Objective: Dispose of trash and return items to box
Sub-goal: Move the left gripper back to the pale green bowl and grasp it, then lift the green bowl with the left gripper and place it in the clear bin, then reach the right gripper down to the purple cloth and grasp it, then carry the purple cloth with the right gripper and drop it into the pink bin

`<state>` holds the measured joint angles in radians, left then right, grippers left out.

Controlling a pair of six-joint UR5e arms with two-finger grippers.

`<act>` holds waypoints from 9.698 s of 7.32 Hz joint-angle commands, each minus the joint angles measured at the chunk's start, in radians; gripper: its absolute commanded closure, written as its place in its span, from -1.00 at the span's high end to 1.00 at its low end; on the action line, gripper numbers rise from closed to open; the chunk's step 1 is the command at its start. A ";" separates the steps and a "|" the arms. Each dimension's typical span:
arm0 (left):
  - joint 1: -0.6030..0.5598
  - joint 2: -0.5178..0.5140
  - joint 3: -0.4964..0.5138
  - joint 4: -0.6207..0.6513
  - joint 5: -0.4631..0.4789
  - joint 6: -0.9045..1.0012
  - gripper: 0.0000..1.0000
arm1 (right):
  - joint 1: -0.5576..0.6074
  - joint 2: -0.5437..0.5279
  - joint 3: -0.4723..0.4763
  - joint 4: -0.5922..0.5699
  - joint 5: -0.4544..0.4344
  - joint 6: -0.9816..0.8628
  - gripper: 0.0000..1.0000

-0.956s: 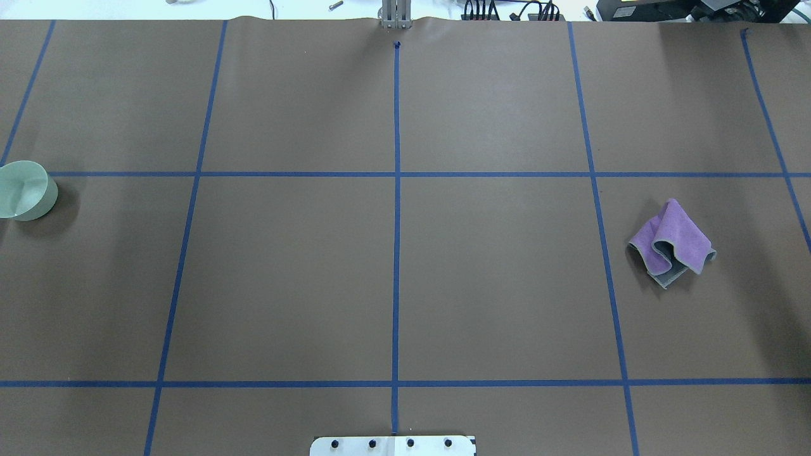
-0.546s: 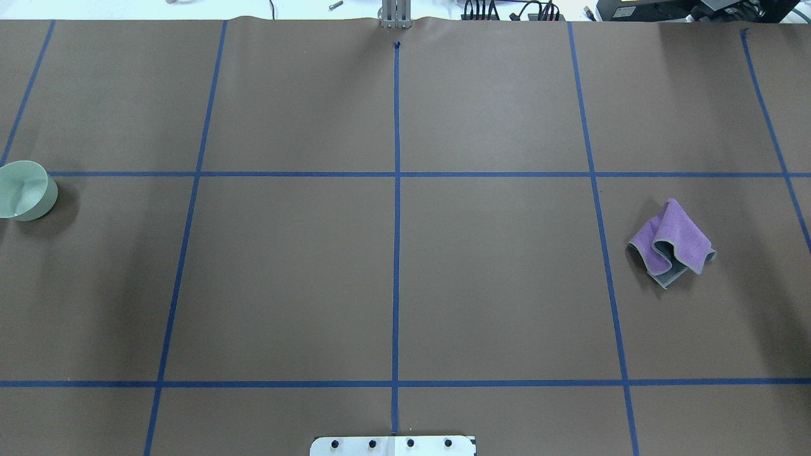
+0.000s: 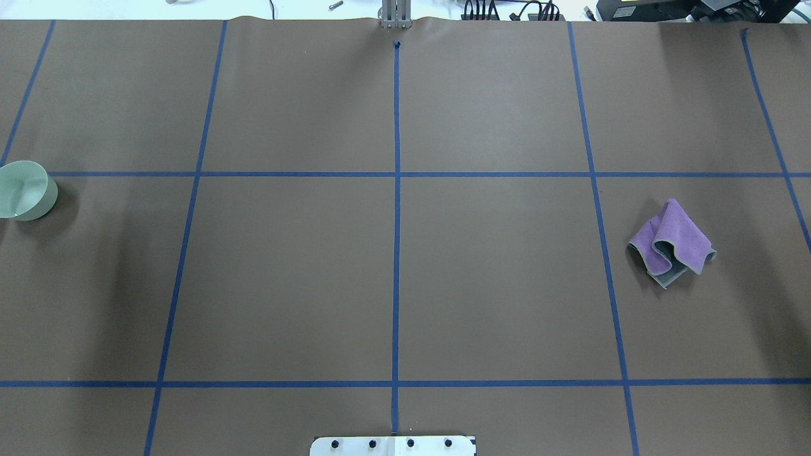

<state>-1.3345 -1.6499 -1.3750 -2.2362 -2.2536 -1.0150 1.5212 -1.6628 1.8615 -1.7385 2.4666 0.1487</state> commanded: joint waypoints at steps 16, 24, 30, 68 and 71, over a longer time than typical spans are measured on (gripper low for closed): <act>0.077 0.074 -0.062 -0.187 -0.104 -0.158 -1.00 | -0.003 -0.003 0.002 -0.003 -0.001 -0.003 1.00; -0.419 0.052 0.109 0.319 -0.254 0.809 -1.00 | -0.007 0.000 0.011 -0.003 0.006 0.000 1.00; -0.370 0.022 0.349 -0.049 -0.192 0.552 -1.00 | -0.016 0.001 0.013 -0.001 0.006 0.008 1.00; -0.198 0.213 -0.470 0.366 0.039 0.638 0.96 | -0.362 0.098 0.030 0.351 -0.175 0.598 -1.00; -0.198 0.225 -0.493 0.374 0.023 0.633 0.96 | -0.129 0.080 0.231 -0.102 -0.178 0.239 -1.00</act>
<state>-1.5324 -1.4276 -1.8580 -1.8672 -2.2256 -0.3797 1.2901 -1.5710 2.0317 -1.6461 2.2931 0.6015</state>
